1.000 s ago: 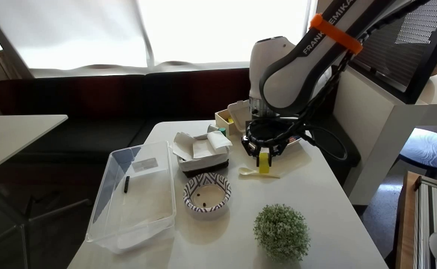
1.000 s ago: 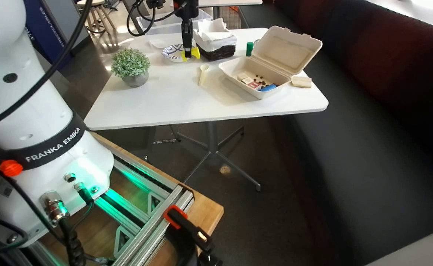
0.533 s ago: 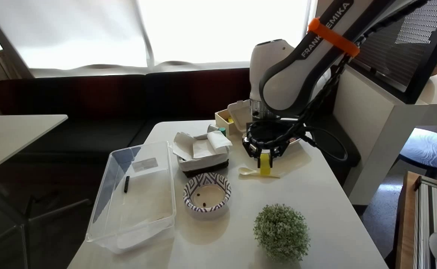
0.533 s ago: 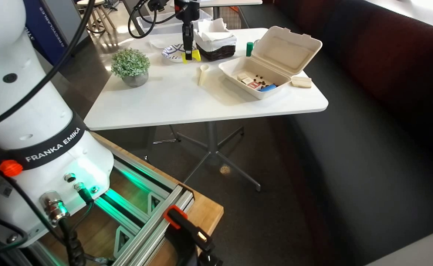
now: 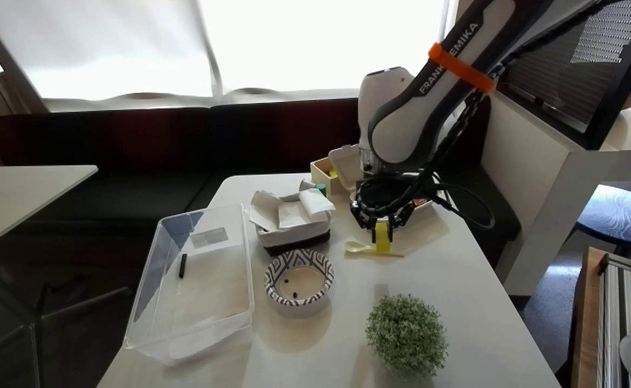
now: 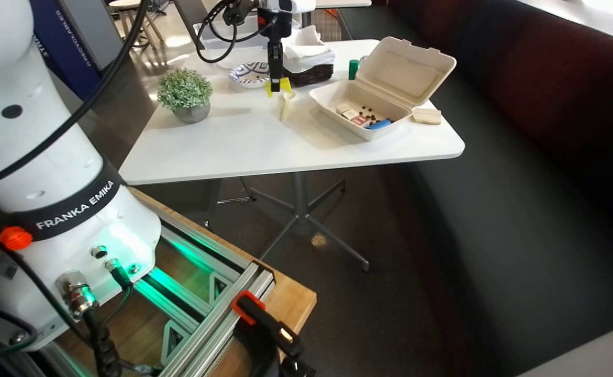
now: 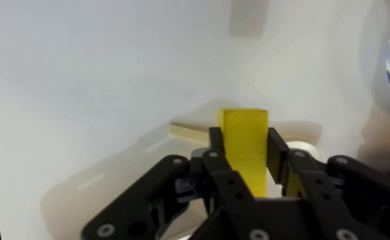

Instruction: Remove the yellow block from the lunch pack

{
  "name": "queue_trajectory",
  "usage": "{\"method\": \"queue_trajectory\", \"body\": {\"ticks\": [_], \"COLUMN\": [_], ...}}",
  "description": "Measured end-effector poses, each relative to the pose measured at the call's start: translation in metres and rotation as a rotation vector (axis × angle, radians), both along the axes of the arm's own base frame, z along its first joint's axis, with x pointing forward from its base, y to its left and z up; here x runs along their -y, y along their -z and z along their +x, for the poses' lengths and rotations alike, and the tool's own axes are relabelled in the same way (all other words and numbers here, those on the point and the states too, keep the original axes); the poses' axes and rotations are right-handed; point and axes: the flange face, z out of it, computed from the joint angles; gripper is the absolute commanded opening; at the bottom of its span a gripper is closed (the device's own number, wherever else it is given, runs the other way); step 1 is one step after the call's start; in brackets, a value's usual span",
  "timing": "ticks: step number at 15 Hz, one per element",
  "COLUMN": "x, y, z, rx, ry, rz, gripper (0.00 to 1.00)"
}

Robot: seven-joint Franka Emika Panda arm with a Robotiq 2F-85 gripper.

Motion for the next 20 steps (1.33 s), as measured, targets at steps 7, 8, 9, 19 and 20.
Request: {"method": "queue_trajectory", "body": {"ticks": [7, 8, 9, 19, 20], "x": [0.000, 0.000, 0.000, 0.005, 0.006], "y": [0.023, 0.026, 0.028, 0.039, 0.040], "z": [0.011, 0.013, 0.014, 0.021, 0.021], "rx": [-0.026, -0.028, -0.030, -0.032, -0.031], "ry": [-0.024, -0.022, -0.022, -0.031, -0.029], "rz": [0.011, 0.017, 0.020, 0.056, 0.058], "gripper": [0.09, 0.09, 0.09, 0.09, 0.09]}}
